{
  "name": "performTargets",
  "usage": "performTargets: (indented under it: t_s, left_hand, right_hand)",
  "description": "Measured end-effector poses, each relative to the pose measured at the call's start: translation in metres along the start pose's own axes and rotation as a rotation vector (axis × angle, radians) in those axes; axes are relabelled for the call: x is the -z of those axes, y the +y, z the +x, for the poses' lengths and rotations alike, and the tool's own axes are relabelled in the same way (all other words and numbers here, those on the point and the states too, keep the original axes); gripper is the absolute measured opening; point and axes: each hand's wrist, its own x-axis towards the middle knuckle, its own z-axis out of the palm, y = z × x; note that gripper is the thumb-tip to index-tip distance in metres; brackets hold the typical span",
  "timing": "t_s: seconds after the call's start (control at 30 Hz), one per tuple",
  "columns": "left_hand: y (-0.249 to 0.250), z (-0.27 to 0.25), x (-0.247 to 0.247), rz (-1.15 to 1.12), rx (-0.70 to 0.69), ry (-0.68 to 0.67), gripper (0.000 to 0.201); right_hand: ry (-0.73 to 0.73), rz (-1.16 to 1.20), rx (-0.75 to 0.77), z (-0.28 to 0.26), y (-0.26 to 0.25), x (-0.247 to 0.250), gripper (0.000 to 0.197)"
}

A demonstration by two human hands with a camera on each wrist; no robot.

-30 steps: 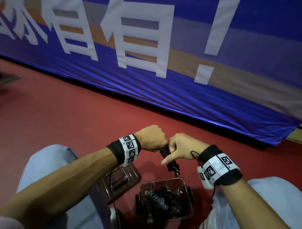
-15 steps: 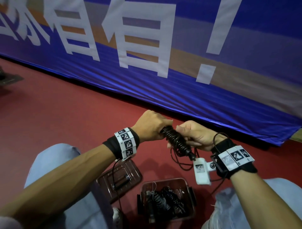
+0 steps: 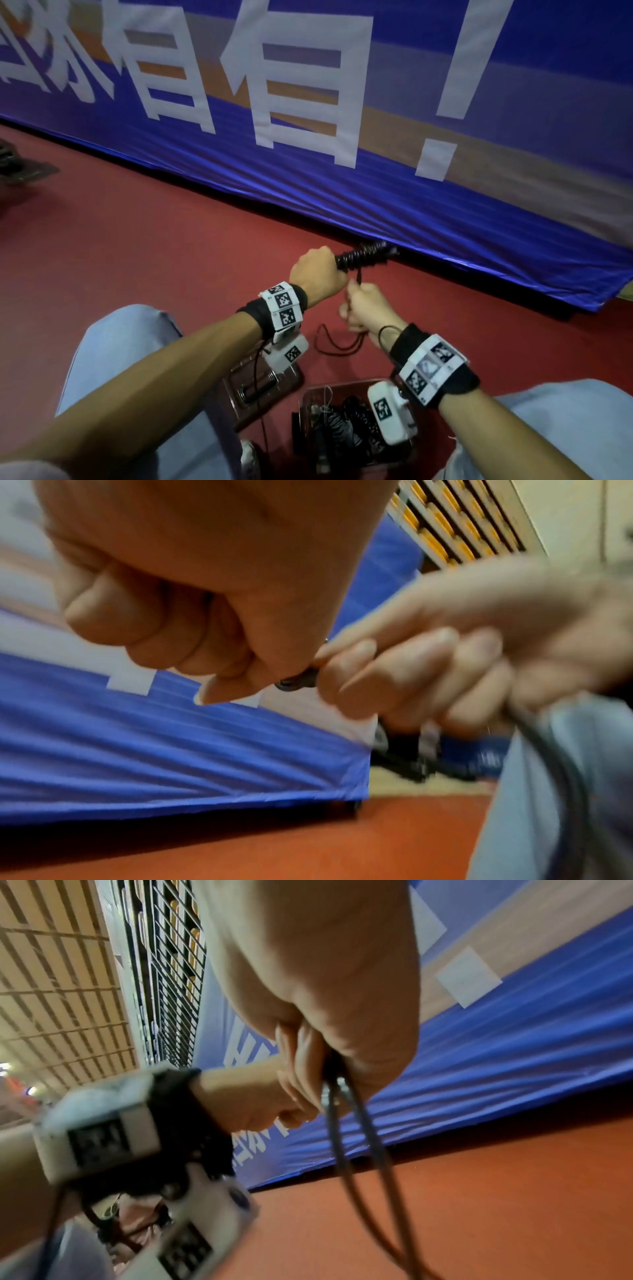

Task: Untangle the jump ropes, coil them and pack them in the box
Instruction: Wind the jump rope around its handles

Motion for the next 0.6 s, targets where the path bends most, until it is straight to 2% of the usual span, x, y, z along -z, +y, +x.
performTargets:
  t_s: [0.1, 0.23, 0.33, 0.43, 0.5, 0.6]
  left_hand:
    - [-0.01, 0.0, -0.018, 0.334, -0.121, -0.067, 0.024]
    - [-0.015, -0.007, -0.033, 0.587, -0.265, -0.242, 0.011]
    - [-0.014, -0.007, -0.027, 0.686, -0.395, -0.325, 0.007]
    - [-0.013, -0.008, -0.023, 0.759, -0.6, -0.361, 0.014]
    - [-0.013, -0.01, -0.023, 0.776, -0.736, -0.369, 0.02]
    - [-0.009, -0.013, -0.019, 0.771, -0.846, -0.344, 0.021]
  right_hand:
    - [-0.016, -0.319, -0.053, 0.007, 0.018, -0.004, 0.028]
    - [-0.033, -0.796, 0.052, 0.004, 0.011, 0.018, 0.031]
    - [-0.053, -0.936, 0.164, -0.006, -0.001, 0.035, 0.034]
    - [-0.098, -0.962, 0.256, -0.009, -0.019, 0.048, 0.033]
    - [-0.101, -1.031, 0.284, -0.009, -0.028, 0.055, 0.042]
    - [-0.107, -1.122, 0.354, -0.014, -0.038, 0.061, 0.059]
